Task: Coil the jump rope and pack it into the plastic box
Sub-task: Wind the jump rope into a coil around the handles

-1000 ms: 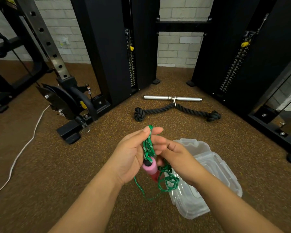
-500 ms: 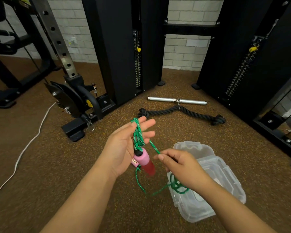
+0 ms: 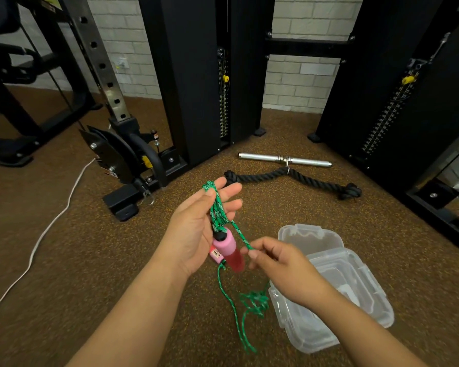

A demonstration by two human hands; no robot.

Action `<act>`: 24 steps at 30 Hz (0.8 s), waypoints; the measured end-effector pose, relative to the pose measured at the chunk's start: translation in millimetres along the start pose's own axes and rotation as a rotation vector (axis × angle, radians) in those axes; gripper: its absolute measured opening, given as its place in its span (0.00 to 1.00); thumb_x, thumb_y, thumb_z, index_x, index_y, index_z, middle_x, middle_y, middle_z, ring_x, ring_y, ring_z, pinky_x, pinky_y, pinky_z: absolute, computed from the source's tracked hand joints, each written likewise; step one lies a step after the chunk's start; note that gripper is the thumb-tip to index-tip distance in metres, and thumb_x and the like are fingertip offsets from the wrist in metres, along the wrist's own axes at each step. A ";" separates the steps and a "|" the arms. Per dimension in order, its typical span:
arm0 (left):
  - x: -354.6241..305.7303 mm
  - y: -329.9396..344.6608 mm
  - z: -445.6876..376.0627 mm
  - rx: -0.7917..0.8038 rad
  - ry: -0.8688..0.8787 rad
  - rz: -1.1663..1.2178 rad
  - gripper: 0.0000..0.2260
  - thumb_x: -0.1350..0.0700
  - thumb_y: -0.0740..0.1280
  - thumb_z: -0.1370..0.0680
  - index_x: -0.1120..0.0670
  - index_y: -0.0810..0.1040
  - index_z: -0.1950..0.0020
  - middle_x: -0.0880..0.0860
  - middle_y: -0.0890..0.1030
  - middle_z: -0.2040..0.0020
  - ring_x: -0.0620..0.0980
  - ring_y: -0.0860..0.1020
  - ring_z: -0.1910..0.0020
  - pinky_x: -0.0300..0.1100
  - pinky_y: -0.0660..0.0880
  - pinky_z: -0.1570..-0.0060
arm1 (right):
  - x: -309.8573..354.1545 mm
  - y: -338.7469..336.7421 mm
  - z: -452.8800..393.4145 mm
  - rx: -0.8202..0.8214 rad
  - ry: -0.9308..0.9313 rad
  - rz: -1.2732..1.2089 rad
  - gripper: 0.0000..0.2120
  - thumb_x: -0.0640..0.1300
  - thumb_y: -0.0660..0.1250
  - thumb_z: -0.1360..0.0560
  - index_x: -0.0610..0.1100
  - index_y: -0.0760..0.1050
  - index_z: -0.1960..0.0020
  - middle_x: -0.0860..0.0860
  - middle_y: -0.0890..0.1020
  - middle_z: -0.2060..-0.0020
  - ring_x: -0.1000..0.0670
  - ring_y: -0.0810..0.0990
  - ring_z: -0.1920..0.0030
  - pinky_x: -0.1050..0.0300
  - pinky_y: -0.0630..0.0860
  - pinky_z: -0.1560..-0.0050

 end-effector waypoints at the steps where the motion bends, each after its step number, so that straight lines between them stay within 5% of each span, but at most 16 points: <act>1: -0.7 -0.8 -0.2 -0.010 0.006 0.011 0.15 0.59 0.56 0.18 0.57 0.73 0.33 0.54 0.84 0.44 0.47 0.83 0.53 0.42 0.74 0.50 | -0.6 2.2 1.1 0.031 0.003 0.014 0.07 0.43 0.65 0.23 0.50 0.81 0.54 0.56 0.79 0.70 0.58 0.73 0.67 0.62 0.69 0.63; 6: -4.0 -5.8 -2.4 -0.071 0.042 0.060 0.16 0.60 0.55 0.18 0.58 0.71 0.32 0.54 0.84 0.45 0.49 0.83 0.48 0.42 0.74 0.49 | 7.2 2.9 4.4 0.028 -0.034 0.037 0.08 0.49 0.64 0.23 0.50 0.81 0.56 0.50 0.75 0.71 0.56 0.74 0.71 0.55 0.69 0.64; 11: -3.5 -11.2 -5.5 -0.110 0.060 0.021 0.17 0.59 0.53 0.18 0.58 0.68 0.30 0.55 0.84 0.44 0.50 0.82 0.46 0.44 0.74 0.45 | 27.5 3.9 10.4 0.074 -0.274 0.528 0.13 0.51 0.59 0.22 0.53 0.75 0.39 0.53 0.77 0.56 0.53 0.76 0.52 0.53 0.73 0.50; 15: 1.4 -14.8 -7.7 -0.108 0.039 -0.246 0.19 0.54 0.50 0.17 0.56 0.66 0.28 0.53 0.82 0.42 0.48 0.82 0.46 0.46 0.73 0.40 | 50.9 0.0 14.6 0.058 -0.416 0.670 0.13 0.50 0.59 0.22 0.52 0.75 0.40 0.53 0.77 0.56 0.51 0.77 0.53 0.53 0.74 0.52; 20: 9.6 -5.5 0.0 0.053 0.008 -0.601 0.17 0.48 0.50 0.17 0.46 0.70 0.31 0.43 0.84 0.45 0.45 0.82 0.46 0.50 0.72 0.38 | 80.1 -27.2 16.5 -0.021 -0.416 0.598 0.06 0.54 0.69 0.28 0.54 0.81 0.53 0.60 0.78 0.62 0.62 0.76 0.60 0.64 0.73 0.57; 24: 13.2 3.1 6.2 0.135 -0.082 -0.708 0.17 0.47 0.52 0.18 0.45 0.72 0.32 0.39 0.84 0.51 0.41 0.82 0.49 0.44 0.71 0.37 | 85.4 -45.6 16.4 -0.051 -0.330 0.308 0.07 0.45 0.73 0.30 0.54 0.83 0.53 0.62 0.82 0.60 0.63 0.80 0.52 0.68 0.72 0.49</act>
Point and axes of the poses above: each hand's wrist, its own z-axis away from the middle knuckle, its own y-axis out of the palm, x = y × z, the point moved 4 cm from there along -z, towards the middle knuckle
